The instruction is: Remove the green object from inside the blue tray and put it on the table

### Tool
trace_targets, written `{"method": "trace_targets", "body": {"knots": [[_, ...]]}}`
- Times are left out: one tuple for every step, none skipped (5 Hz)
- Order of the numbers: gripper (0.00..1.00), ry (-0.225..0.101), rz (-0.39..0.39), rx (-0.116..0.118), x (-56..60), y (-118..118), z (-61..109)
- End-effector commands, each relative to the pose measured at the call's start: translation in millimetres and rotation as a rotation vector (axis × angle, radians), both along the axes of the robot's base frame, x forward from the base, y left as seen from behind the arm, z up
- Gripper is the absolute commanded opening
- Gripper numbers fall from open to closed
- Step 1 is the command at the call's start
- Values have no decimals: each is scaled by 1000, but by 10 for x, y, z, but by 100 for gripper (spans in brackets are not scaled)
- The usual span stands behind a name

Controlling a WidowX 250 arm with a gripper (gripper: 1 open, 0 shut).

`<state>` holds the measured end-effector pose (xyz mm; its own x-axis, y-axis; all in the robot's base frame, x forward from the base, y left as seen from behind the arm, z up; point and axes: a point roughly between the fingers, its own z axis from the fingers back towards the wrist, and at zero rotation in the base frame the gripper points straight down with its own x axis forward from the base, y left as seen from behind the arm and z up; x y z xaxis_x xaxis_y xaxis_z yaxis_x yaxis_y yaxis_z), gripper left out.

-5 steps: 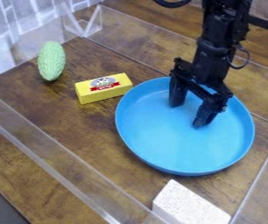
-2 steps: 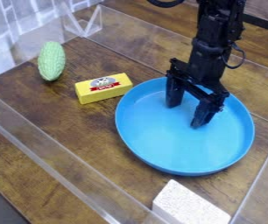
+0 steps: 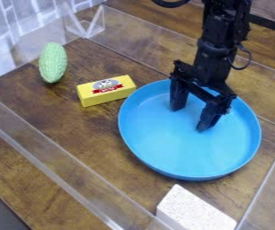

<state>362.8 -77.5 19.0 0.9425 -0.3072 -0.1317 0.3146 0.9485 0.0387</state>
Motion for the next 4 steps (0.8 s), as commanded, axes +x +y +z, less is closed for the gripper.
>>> {"method": "trace_targets", "body": {"knots": [[100, 18, 37, 7, -54, 123, -55], [100, 22, 36, 7, -102, 130, -54], [100, 27, 13, 6, -82, 49, -59], [100, 31, -2, 7, -46, 65, -64]]}}
